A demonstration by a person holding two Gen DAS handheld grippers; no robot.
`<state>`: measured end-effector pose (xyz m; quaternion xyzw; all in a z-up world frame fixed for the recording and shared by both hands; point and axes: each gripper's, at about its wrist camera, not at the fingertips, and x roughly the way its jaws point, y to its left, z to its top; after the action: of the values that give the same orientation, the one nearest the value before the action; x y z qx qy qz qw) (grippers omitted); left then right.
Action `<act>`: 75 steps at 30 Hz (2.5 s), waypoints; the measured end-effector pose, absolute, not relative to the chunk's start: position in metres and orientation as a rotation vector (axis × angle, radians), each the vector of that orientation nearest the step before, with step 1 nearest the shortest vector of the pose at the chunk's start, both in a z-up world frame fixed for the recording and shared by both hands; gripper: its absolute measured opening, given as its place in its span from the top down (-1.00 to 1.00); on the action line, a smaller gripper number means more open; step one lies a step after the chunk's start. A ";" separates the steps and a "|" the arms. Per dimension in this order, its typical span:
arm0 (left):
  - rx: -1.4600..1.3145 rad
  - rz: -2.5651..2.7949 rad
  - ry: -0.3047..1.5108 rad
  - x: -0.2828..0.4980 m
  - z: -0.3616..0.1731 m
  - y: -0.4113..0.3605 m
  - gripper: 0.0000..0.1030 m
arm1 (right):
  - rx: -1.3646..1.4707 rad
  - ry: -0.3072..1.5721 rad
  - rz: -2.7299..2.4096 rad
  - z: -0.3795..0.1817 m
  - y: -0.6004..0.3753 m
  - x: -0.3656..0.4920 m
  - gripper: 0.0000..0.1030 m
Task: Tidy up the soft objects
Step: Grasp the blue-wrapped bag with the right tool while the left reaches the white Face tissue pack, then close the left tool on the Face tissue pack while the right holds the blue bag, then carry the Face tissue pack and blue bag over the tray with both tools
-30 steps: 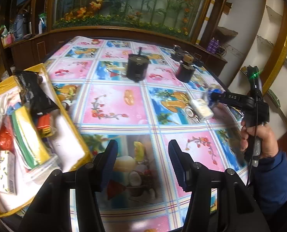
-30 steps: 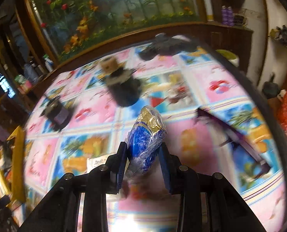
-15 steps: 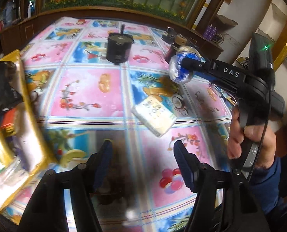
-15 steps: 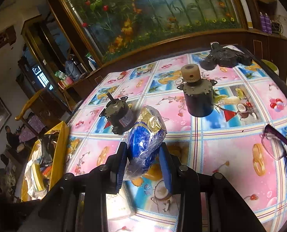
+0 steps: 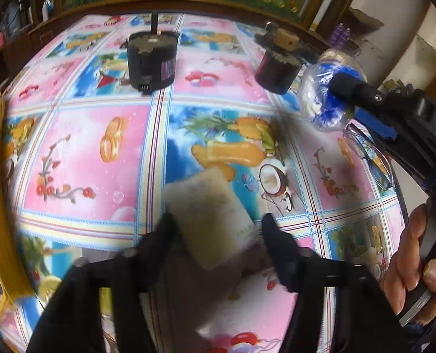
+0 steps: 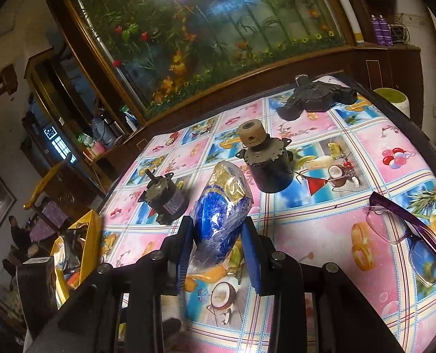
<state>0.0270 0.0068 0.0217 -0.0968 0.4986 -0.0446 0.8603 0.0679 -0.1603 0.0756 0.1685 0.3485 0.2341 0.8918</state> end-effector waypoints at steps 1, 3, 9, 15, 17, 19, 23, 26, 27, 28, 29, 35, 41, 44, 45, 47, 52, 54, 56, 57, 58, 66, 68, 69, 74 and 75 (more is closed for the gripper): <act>-0.188 -0.093 1.037 0.026 0.023 0.008 0.31 | 0.349 0.726 0.492 0.076 -0.160 0.067 0.31; -0.196 -0.114 1.022 0.022 0.024 0.016 0.42 | 0.346 0.730 0.499 0.075 -0.157 0.067 0.31; -0.208 -0.116 0.994 0.011 0.022 0.035 0.52 | 0.297 0.749 0.531 0.071 -0.138 0.062 0.31; -0.315 -0.125 1.024 0.013 0.028 0.038 -0.56 | 0.295 0.745 0.520 0.068 -0.138 0.062 0.31; -0.318 -0.101 1.008 0.015 0.032 0.036 -0.70 | 0.298 0.744 0.520 0.069 -0.139 0.062 0.31; -0.278 -0.082 1.012 0.018 0.034 0.026 -0.70 | 0.302 0.738 0.521 0.070 -0.140 0.061 0.31; -0.207 -0.044 1.053 0.028 0.025 0.010 -0.70 | 0.316 0.723 0.510 0.073 -0.146 0.060 0.31; -0.153 -0.029 1.047 0.030 0.018 0.003 -0.47 | 0.323 0.714 0.512 0.075 -0.149 0.059 0.31; -0.129 -0.022 1.041 0.029 0.016 0.001 -0.30 | 0.323 0.713 0.514 0.076 -0.149 0.058 0.31; -0.098 -0.006 1.038 0.028 0.016 0.001 -0.08 | 0.323 0.714 0.518 0.076 -0.149 0.058 0.31; -0.085 -0.006 1.024 0.026 0.017 0.002 -0.06 | 0.322 0.715 0.522 0.076 -0.148 0.058 0.31; -0.091 -0.057 0.972 0.010 0.016 0.017 0.01 | 0.299 0.722 0.538 0.074 -0.142 0.056 0.31; -0.151 -0.007 0.891 -0.004 0.020 0.042 0.01 | 0.237 0.740 0.580 0.068 -0.122 0.052 0.31; -0.155 0.043 0.840 -0.009 0.025 0.052 0.01 | 0.205 0.736 0.608 0.067 -0.114 0.049 0.31; -0.155 0.052 0.828 -0.010 0.027 0.053 0.01 | 0.198 0.735 0.616 0.066 -0.111 0.049 0.31; -0.150 0.068 0.807 -0.011 0.029 0.055 0.01 | 0.185 0.733 0.630 0.066 -0.108 0.047 0.31; -0.101 0.106 0.766 -0.013 0.034 0.052 0.01 | 0.160 0.727 0.666 0.066 -0.100 0.044 0.31; -0.084 0.115 0.755 -0.015 0.035 0.050 0.01 | 0.150 0.722 0.674 0.066 -0.097 0.042 0.31; -0.060 0.129 0.740 -0.016 0.037 0.048 0.01 | 0.148 0.722 0.685 0.066 -0.096 0.041 0.31; -0.050 0.134 0.732 -0.017 0.038 0.048 0.01 | 0.146 0.721 0.686 0.067 -0.095 0.041 0.31; -0.042 0.139 0.724 -0.018 0.039 0.047 0.01 | 0.144 0.719 0.688 0.067 -0.094 0.041 0.31; 0.007 0.171 0.683 -0.025 0.045 0.045 0.01 | 0.135 0.705 0.708 0.067 -0.091 0.036 0.31; 0.014 0.177 0.677 -0.027 0.046 0.045 0.01 | 0.132 0.705 0.712 0.067 -0.089 0.035 0.31; 0.015 0.179 0.676 -0.027 0.047 0.045 0.01 | 0.130 0.705 0.713 0.067 -0.088 0.034 0.31; 0.025 0.188 0.667 -0.031 0.049 0.045 0.01 | 0.130 0.707 0.723 0.066 -0.084 0.031 0.31; 0.029 0.189 0.664 -0.031 0.050 0.045 0.01 | 0.130 0.706 0.725 0.066 -0.084 0.031 0.31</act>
<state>-0.0315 0.0454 0.0499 0.0140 0.3254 0.0927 0.9409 0.0307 -0.0839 0.0656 0.0621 0.3380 0.3471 0.8726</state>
